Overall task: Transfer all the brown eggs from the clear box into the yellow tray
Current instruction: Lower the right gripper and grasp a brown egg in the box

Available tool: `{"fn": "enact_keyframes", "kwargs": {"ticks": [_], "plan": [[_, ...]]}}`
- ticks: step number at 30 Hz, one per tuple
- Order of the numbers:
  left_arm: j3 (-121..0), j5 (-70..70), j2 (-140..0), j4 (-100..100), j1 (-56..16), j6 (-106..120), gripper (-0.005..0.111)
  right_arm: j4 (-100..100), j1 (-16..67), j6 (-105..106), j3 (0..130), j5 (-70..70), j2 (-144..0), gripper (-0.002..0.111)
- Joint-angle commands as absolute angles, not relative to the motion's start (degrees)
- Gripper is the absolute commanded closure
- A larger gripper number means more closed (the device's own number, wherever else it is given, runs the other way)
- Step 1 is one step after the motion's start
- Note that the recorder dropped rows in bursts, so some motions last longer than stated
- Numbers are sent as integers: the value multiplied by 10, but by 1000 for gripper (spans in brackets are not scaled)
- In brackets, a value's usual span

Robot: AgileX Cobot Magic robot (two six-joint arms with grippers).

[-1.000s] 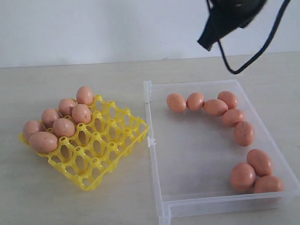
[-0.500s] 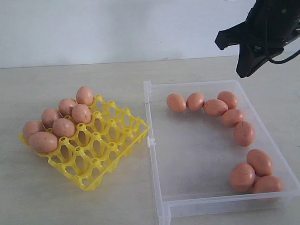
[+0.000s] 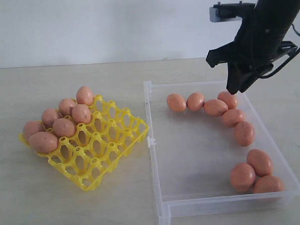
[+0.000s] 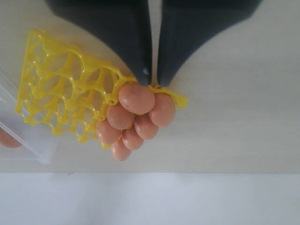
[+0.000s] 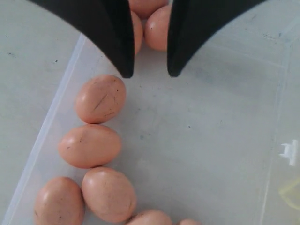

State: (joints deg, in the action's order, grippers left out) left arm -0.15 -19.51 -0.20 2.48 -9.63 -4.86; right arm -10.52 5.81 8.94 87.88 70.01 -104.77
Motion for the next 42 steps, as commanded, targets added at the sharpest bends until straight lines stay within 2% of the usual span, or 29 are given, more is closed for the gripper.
{"fn": "enact_keyframes", "kwargs": {"ticks": [1, 4, 42], "plan": [[0, -193, 0, 23, -99, -49, 103, -88, 60, 98, 880, 700, -1086, 66], [0, -193, 0, 23, -99, -49, 103, -72, 60, 95, 880, 700, -1107, 57], [0, -193, 0, 23, -99, -49, 103, 3, 58, -29, 880, 700, -1244, 57]]}}
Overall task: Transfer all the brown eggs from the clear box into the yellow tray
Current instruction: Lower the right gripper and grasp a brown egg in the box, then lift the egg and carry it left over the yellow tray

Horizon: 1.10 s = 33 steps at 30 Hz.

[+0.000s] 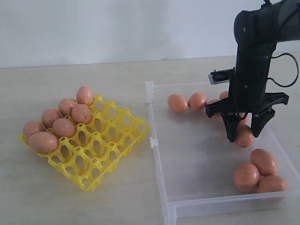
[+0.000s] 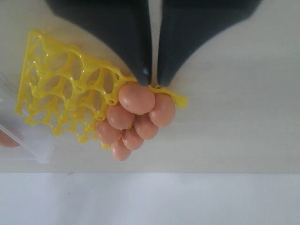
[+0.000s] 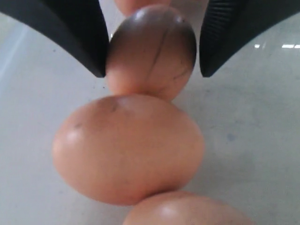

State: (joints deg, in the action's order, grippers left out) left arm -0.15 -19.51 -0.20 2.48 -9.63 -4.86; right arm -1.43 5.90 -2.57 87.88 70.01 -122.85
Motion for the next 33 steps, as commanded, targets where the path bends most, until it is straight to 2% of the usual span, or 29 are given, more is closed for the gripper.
{"fn": "enact_keyframes", "kwargs": {"ticks": [1, 2, 5, 16, 24, 29, 33], "plan": [[0, -193, 0, 23, -99, -49, 103, 3, 58, -29, 880, 700, -1246, 57], [0, -193, 0, 23, -99, -49, 103, 3, 58, -29, 880, 700, -1249, 65], [0, -193, 0, 23, -99, -49, 103, 3, 58, 0, 880, 700, -1249, 108], [0, -193, 0, 23, -99, -49, 103, -25, 58, 37, 880, 700, -1185, 109], [0, -193, 0, 23, -99, -49, 103, -197, 63, 93, 877, 650, -1100, 109], [0, -193, 0, 23, -99, -49, 103, -285, 114, 144, 793, 426, -1017, 109], [0, -193, 0, 23, -99, -49, 103, -297, 190, 147, 679, 137, -951, 109]]}}
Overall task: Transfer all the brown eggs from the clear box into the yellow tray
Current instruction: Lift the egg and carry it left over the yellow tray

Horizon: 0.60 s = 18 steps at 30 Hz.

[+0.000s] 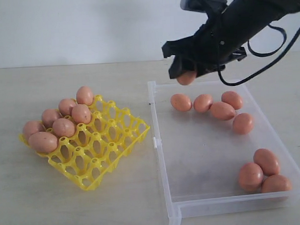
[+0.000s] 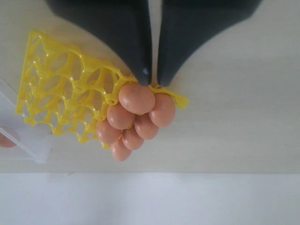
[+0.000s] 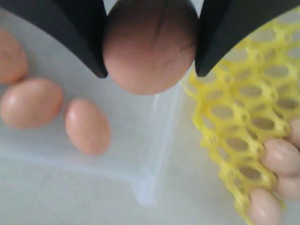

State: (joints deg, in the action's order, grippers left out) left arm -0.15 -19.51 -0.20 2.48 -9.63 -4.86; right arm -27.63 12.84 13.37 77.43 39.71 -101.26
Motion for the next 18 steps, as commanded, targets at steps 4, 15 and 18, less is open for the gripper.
{"fn": "enact_keyframes", "kwargs": {"ticks": [4, 15, 18], "plan": [[0, -193, 0, 23, -99, -49, 103, -323, 269, 94, 580, -144, -927, 109], [0, -193, 0, 23, -99, -49, 103, -154, 308, -331, 562, -427, -1023, 109], [0, -193, 0, 23, -99, -49, 103, 44, 308, -418, 592, -448, -1059, 109]]}}
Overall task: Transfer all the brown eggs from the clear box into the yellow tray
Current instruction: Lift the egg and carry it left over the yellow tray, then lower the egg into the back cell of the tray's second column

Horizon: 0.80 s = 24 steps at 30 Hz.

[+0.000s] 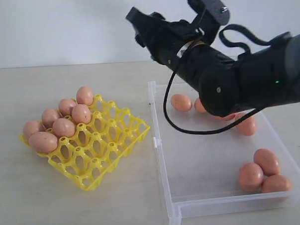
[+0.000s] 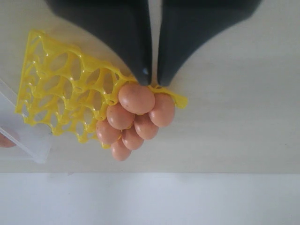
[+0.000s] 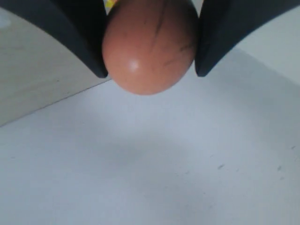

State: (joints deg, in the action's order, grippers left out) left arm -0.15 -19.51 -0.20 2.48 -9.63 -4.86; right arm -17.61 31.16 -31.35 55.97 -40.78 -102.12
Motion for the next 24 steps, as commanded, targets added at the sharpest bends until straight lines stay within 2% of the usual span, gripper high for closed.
{"fn": "enact_keyframes", "kwargs": {"ticks": [1, 4, 12, 18, 20, 22, 24], "plan": [[0, -193, 0, 23, -99, -49, 103, 105, 308, -454, 607, -446, -1071, 109], [0, -193, 0, 23, -99, -49, 103, 202, 308, -505, 651, -437, -1109, 109], [0, -193, 0, 23, -99, -49, 103, 202, 321, -548, 714, -446, -1199, 109], [0, -193, 0, 23, -99, -49, 103, 193, 378, -461, 746, -386, -1232, 109], [0, -193, 0, 23, -99, -49, 103, 125, 401, -369, 761, -322, -1233, 109], [0, -193, 0, 23, -99, -49, 103, -18, 417, -235, 776, -273, -1233, 109], [0, -193, 0, 23, -99, -49, 103, -217, 430, -64, 791, -286, -1237, 109]]}}
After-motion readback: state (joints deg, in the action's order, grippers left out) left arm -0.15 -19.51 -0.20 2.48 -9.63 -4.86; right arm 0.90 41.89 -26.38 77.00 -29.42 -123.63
